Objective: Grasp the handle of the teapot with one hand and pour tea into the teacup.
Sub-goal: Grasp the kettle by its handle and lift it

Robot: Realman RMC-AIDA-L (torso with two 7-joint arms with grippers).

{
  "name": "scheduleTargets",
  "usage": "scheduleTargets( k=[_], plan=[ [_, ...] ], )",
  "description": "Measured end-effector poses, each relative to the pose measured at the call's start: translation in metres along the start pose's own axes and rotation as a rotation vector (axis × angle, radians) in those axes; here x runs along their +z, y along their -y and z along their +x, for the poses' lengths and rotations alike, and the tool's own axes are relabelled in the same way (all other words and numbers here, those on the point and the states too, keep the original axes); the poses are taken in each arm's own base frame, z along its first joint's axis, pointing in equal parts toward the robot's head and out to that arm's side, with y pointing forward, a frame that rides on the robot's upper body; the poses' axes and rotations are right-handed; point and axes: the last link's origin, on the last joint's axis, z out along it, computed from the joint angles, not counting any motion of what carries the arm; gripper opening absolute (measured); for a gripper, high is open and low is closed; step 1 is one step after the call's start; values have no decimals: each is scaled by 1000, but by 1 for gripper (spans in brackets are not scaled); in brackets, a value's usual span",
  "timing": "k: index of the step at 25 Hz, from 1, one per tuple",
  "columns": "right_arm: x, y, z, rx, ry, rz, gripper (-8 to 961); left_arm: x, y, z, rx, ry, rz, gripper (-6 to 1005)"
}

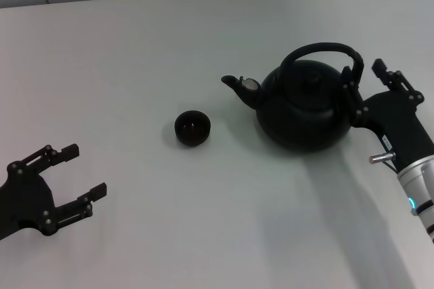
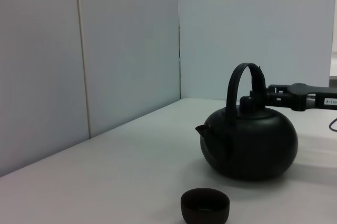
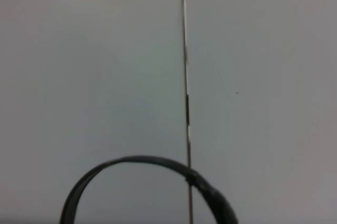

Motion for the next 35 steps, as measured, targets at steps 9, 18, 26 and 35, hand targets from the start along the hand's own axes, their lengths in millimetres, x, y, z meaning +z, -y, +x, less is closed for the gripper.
scheduleTargets(
  k=[9, 18, 26, 35],
  plan=[
    [10, -4, 0, -13, -17, -37, 398, 2, -1, 0, -8, -8, 7, 800],
    [12, -2, 0, 19, -18, -31, 150, 4, -1, 1, -13, -13, 7, 800],
    [24, 12, -6, 36, 6, -17, 108, 9, -2, 1, -18, -17, 6, 800],
    [53, 27, -22, -4, 59, -46, 105, 11, -4, 1, -15, -20, 6, 800]
  ],
)
